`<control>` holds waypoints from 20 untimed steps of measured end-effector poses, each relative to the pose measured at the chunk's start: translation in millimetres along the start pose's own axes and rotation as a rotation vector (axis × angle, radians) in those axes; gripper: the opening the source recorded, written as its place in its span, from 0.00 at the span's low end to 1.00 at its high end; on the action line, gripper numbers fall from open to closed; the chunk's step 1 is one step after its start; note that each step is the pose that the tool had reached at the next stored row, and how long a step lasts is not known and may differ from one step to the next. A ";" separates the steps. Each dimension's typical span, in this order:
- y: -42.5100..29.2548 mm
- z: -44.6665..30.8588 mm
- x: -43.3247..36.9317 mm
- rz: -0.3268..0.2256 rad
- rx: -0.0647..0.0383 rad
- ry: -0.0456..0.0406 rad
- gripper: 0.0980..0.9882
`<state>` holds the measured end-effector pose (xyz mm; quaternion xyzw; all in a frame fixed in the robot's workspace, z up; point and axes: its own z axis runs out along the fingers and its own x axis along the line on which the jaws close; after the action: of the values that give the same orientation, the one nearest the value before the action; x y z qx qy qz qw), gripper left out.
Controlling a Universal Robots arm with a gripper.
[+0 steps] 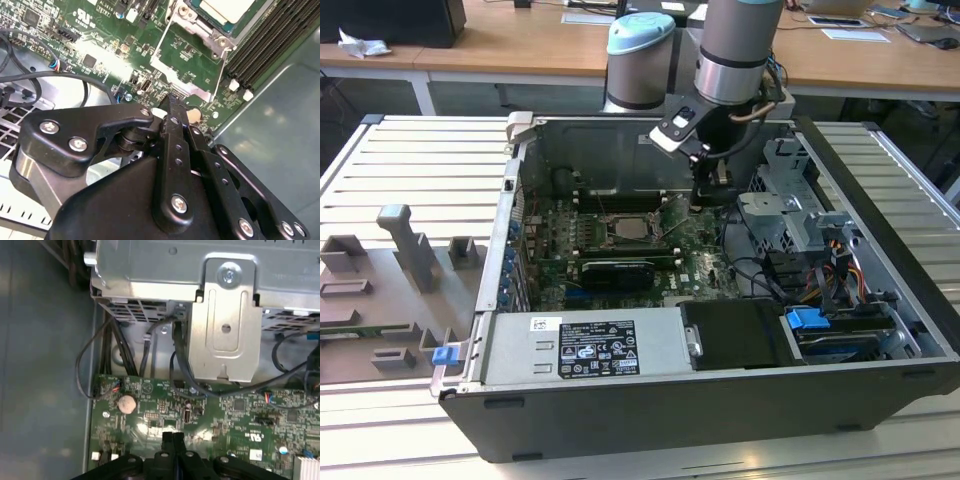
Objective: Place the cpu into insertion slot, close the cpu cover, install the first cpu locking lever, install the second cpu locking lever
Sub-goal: 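Close the cpu cover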
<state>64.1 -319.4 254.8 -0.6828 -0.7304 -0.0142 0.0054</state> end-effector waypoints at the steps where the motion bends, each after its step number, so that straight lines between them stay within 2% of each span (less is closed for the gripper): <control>1: 0.9 2.9 -0.1 0.000 0.001 0.0003 0.01; 3: 0.9 2.9 -0.2 0.001 0.023 0.0015 0.01; 5: 0.9 3.0 -0.1 0.001 0.037 0.0025 0.01; 8: -2.8 2.9 0.1 0.001 0.038 0.0025 0.01; 20: -7.0 2.9 0.4 0.001 0.038 0.0025 0.01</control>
<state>57.1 -319.4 251.8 -0.6830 -0.7302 -0.0012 0.0192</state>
